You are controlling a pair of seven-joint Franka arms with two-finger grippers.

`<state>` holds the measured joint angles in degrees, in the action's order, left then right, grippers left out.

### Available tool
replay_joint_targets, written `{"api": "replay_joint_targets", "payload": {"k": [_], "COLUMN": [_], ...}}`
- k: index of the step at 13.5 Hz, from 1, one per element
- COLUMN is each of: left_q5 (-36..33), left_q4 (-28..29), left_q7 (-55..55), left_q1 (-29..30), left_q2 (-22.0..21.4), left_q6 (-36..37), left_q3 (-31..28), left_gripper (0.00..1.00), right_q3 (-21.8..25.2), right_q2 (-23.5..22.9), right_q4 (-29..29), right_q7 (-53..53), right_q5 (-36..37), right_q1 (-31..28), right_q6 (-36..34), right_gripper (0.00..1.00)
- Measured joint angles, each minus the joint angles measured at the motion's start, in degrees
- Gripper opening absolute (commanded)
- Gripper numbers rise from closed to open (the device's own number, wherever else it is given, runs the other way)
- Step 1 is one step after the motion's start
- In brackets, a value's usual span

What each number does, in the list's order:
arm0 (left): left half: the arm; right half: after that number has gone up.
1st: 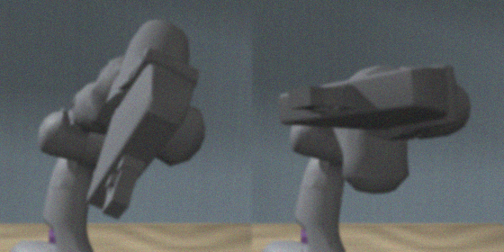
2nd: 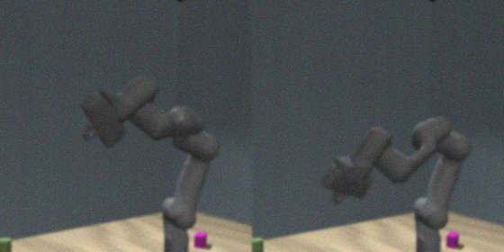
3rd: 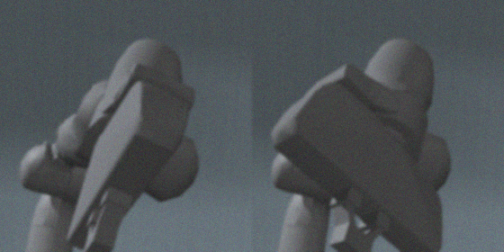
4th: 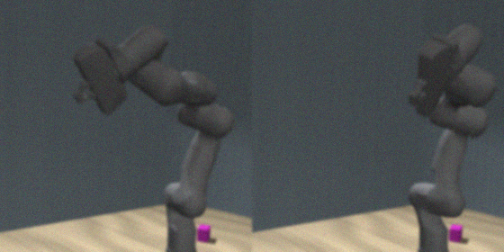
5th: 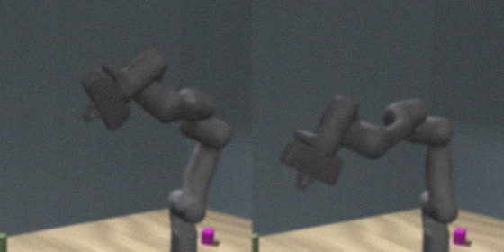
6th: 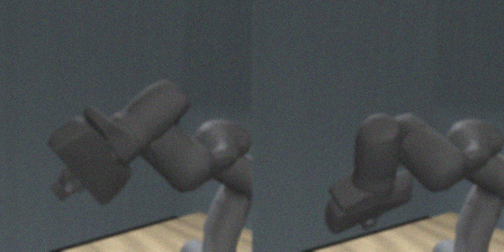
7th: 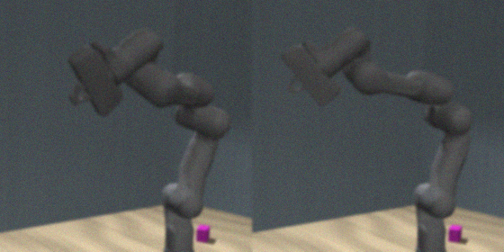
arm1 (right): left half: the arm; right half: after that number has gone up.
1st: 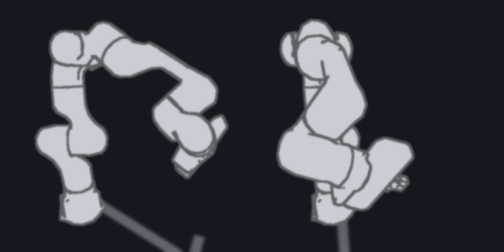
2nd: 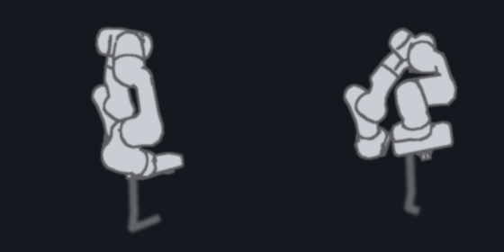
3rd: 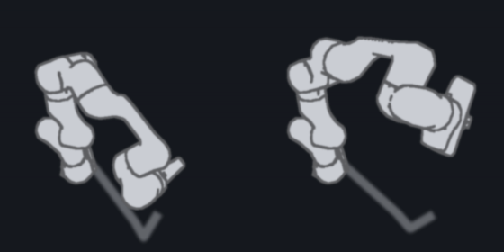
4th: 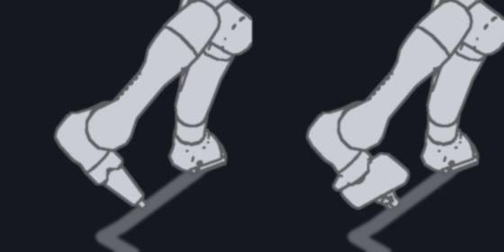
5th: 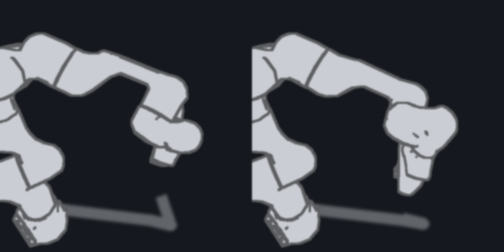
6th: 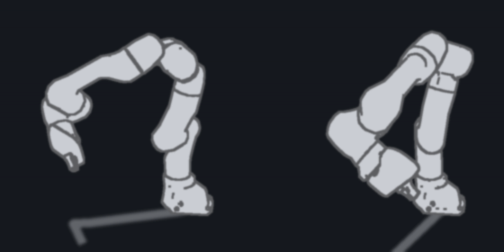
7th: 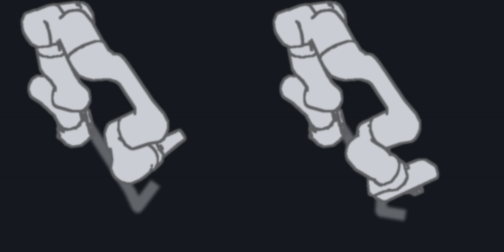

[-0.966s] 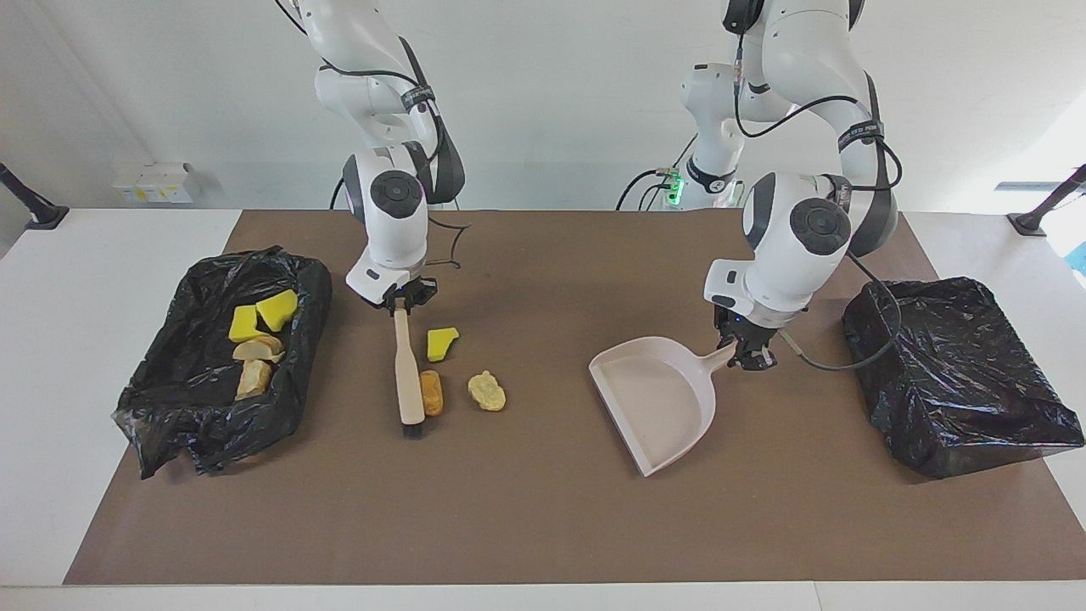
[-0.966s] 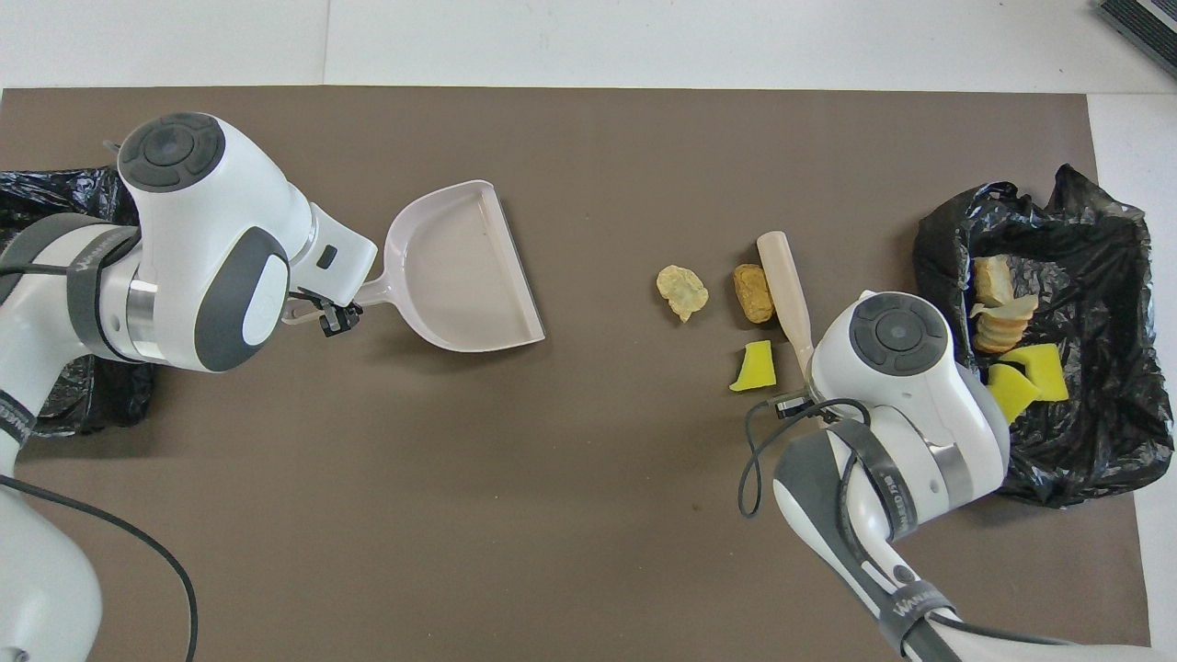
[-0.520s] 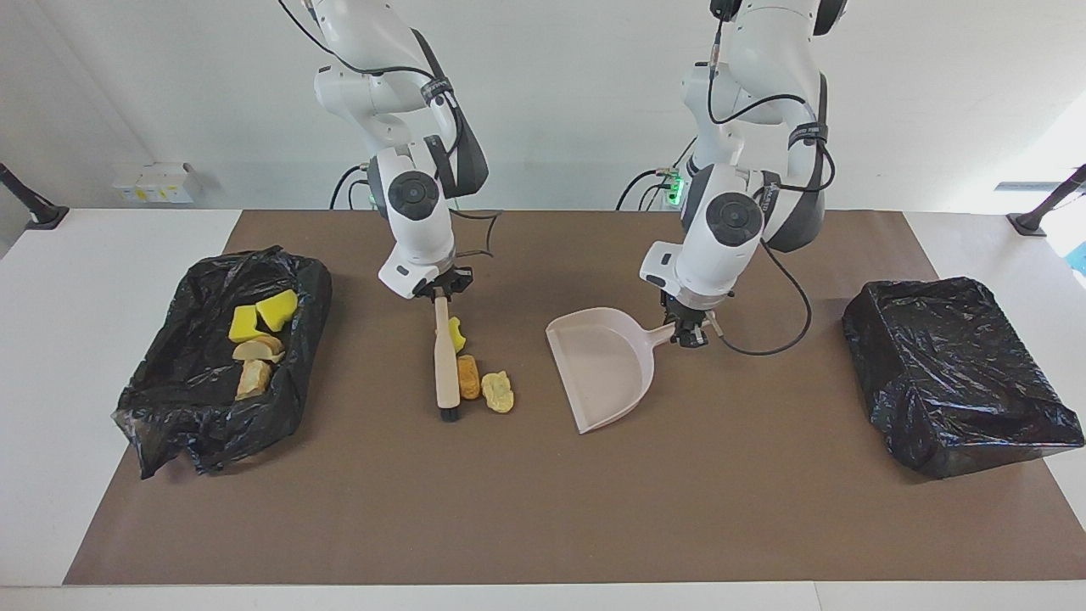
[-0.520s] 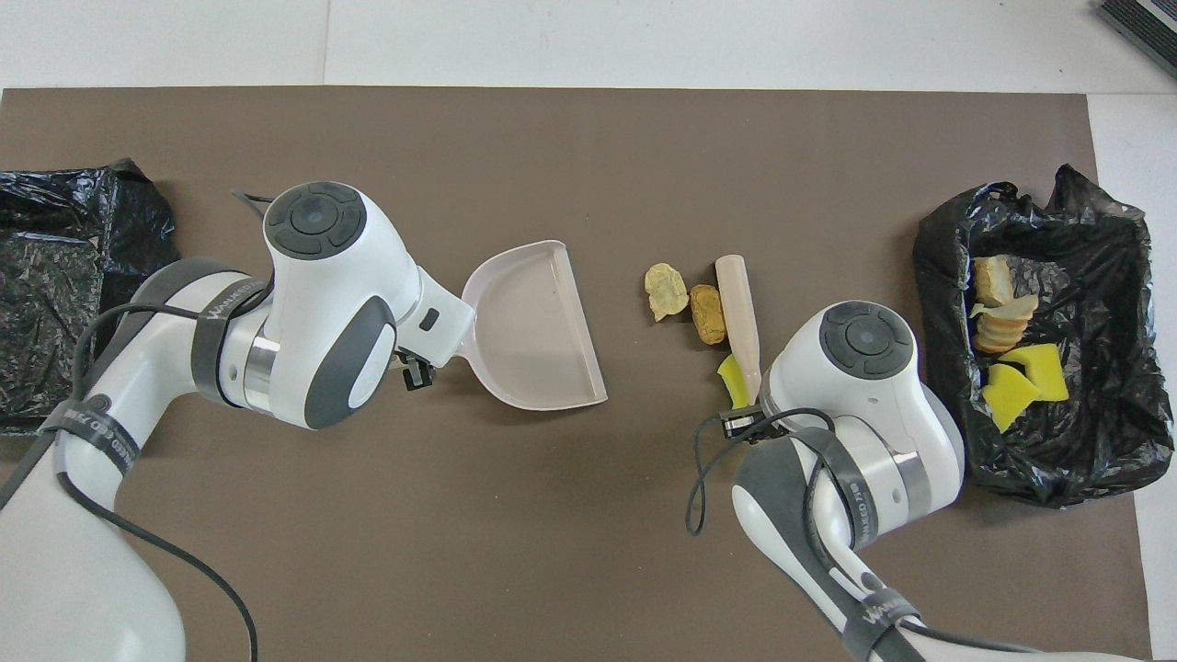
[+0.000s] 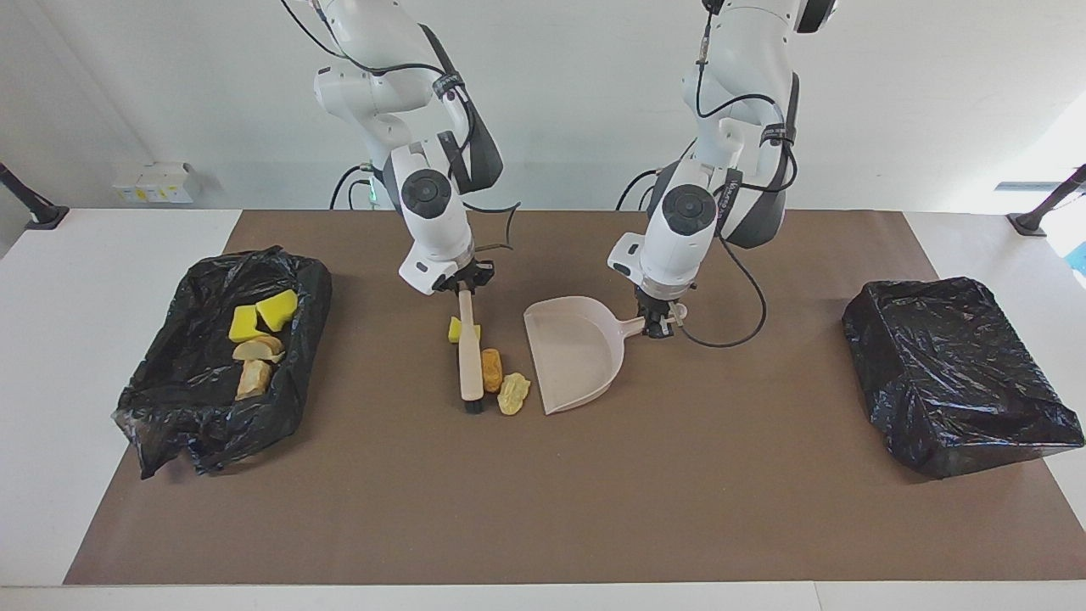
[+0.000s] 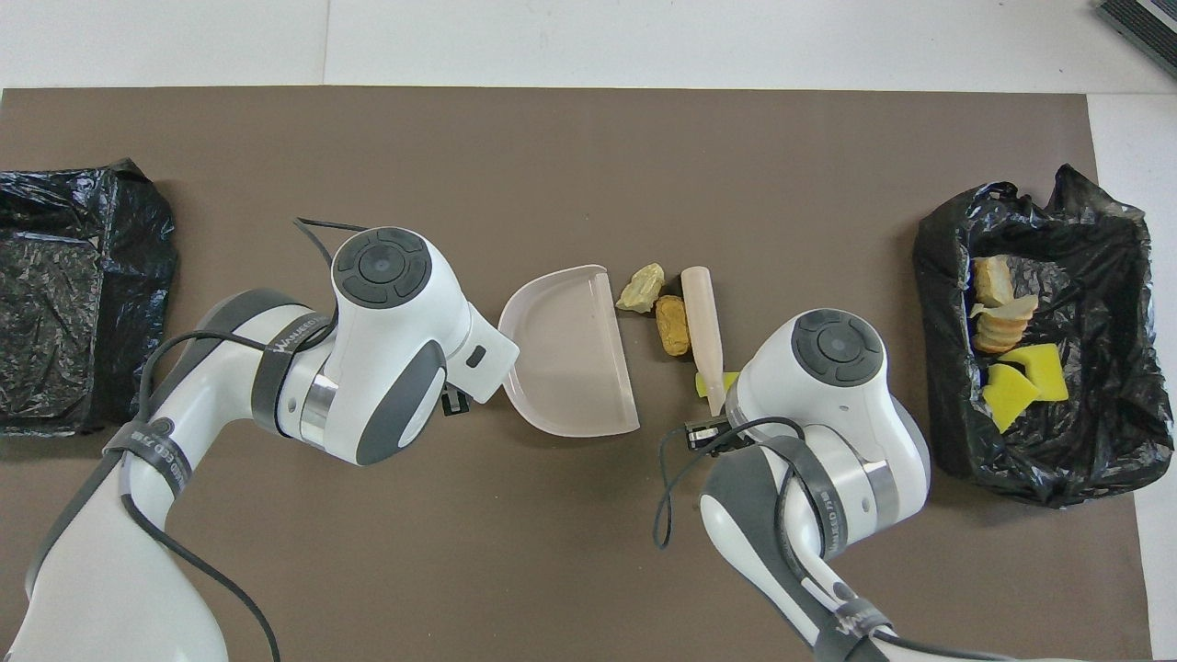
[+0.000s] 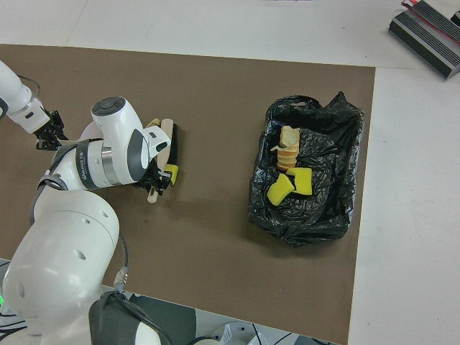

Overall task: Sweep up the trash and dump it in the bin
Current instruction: 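Sweep the remaining bread and sponge toward the dustpan with the right gripper, then sweep the sponge pieces into the dustpan with the brush in the right gripper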

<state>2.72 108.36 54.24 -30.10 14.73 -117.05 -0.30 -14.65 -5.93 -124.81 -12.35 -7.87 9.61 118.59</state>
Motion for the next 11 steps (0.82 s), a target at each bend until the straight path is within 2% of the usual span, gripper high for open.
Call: {"api": "replay_joint_targets", "payload": {"k": [3,5,8,11], "left_q5": [0.00,0.00,0.00,0.00], "left_q4": [0.33,0.62,0.94,0.97], "left_q7": [-0.32,-0.46,-0.90,0.21], "left_q1": [-1.35,-1.75,-2.49,-2.50], "left_q2": [0.00,0.02,0.07,0.11], "left_q6": [-1.35,-2.52,-3.75,-4.09], "left_q3": [-0.02,-0.05,-0.13,-0.16], "left_gripper": [0.00,0.00,0.00,0.00], "right_q3": [-0.19,-0.30,-0.11,0.72], "right_q2": [-1.73,-2.03,-0.41,5.23], "right_q4": [2.91,4.17,6.37,7.10], "right_q7": [3.25,4.31,3.50,3.46], "right_q5": [-11.08,-14.79,-15.00,-10.85], "right_q1": [4.26,5.77,6.61,3.82], "right_q6": [-0.10,-0.58,-3.65,-11.96], "right_gripper": [0.00,0.00,0.00,0.00]}}
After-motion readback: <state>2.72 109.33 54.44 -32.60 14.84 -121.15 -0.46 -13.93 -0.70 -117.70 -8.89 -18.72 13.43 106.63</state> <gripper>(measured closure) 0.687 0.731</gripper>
